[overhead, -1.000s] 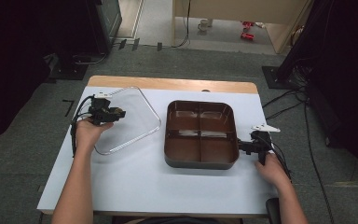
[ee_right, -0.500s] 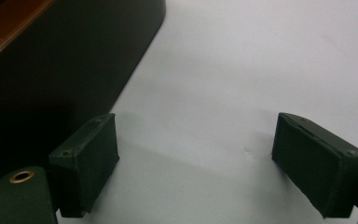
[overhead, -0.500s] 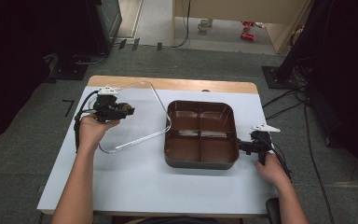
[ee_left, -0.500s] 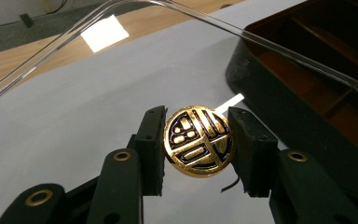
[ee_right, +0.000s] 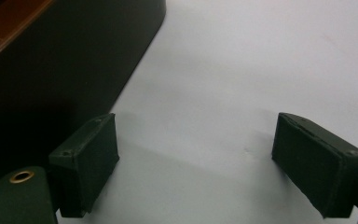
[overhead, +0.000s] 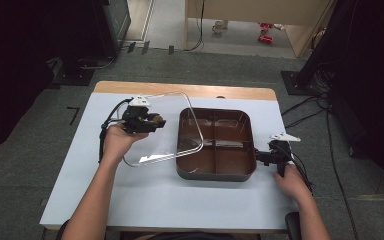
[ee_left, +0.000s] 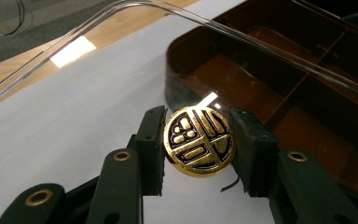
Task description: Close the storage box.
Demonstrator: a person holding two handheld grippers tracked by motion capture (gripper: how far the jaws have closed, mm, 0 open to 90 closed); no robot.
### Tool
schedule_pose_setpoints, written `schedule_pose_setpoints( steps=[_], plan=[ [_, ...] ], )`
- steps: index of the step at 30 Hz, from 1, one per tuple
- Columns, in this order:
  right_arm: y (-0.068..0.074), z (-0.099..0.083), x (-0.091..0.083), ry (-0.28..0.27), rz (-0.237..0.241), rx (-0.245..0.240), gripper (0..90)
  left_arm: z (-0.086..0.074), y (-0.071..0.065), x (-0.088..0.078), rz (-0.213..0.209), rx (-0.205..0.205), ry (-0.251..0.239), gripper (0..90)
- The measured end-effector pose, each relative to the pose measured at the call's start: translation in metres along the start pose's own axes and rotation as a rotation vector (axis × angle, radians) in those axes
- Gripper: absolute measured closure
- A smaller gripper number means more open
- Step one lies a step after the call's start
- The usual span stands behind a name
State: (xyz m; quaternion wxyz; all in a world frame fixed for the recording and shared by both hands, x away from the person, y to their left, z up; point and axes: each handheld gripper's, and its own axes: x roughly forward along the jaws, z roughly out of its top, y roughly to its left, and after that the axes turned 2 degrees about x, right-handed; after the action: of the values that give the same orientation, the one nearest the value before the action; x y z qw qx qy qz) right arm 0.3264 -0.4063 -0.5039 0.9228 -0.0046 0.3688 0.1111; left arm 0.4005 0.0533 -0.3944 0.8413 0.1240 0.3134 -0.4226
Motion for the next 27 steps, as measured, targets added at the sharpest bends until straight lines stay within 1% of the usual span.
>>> schedule_pose_setpoints(
  steps=[1, 2, 3, 4, 5, 7, 9, 10, 12, 16, 17, 18, 20, 25, 27],
  plan=[
    [0.0, 0.0, 0.0, 0.0, 0.0, 0.0, 14.1, 0.002, -0.006, 0.005, -0.008, 0.009, 0.002, 59.5],
    [0.0, 0.0, 0.0, 0.0, 0.0, 0.0, 14.1, 0.002, -0.006, 0.005, -0.008, 0.009, 0.002, 59.5],
    [0.0, 0.0, 0.0, 0.0, 0.0, 0.0, 14.1, 0.003, -0.01, 0.009, -0.026, 0.006, -0.002, 59.5],
    [0.0, 0.0, 0.0, 0.0, 0.0, 0.0, 14.1, 0.003, -0.01, 0.009, -0.026, 0.006, -0.002, 59.5],
    [0.0, 0.0, 0.0, 0.0, 0.0, 0.0, 14.1, 0.004, -0.013, 0.012, -0.044, 0.0, -0.003, 59.5],
    [0.0, 0.0, 0.0, 0.0, 0.0, -0.001, 14.1, 0.006, -0.017, 0.016, -0.061, -0.001, -0.005, 59.5],
    [0.0, 0.0, 0.0, 0.0, 0.0, 0.0, 14.1, 0.008, -0.023, 0.021, -0.073, 0.012, -0.005, 59.5],
    [0.0, 0.0, 0.0, 0.0, 0.0, 0.0, 14.1, 0.008, -0.023, 0.021, -0.073, 0.012, -0.005, 59.5],
    [0.0, 0.0, 0.0, 0.0, 0.0, 0.0, 14.1, 0.01, -0.027, 0.025, -0.077, 0.027, -0.002, 59.5],
    [0.0, 0.0, 0.0, 0.0, 0.001, 0.001, 14.0, 0.014, -0.031, 0.031, -0.102, 0.027, -0.004, 59.5],
    [0.0, 0.0, 0.0, 0.0, 0.001, 0.0, 14.1, 0.016, -0.035, 0.034, -0.109, 0.038, 0.006, 59.5],
    [0.0, 0.0, 0.0, 0.0, 0.001, 0.0, 14.1, 0.016, -0.035, 0.034, -0.109, 0.038, 0.006, 59.5],
    [0.0, 0.0, 0.0, 0.0, 0.001, 0.001, 14.1, 0.02, -0.039, 0.038, -0.115, 0.047, 0.006, 59.5],
    [0.0, 0.0, 0.0, 0.0, 0.001, -0.001, 14.1, 0.033, -0.05, 0.049, -0.152, 0.07, -0.002, 59.5],
    [0.0, 0.0, 0.0, 0.001, 0.001, 0.0, 14.1, 0.037, -0.054, 0.053, -0.157, 0.081, -0.004, 59.5]
  ],
)
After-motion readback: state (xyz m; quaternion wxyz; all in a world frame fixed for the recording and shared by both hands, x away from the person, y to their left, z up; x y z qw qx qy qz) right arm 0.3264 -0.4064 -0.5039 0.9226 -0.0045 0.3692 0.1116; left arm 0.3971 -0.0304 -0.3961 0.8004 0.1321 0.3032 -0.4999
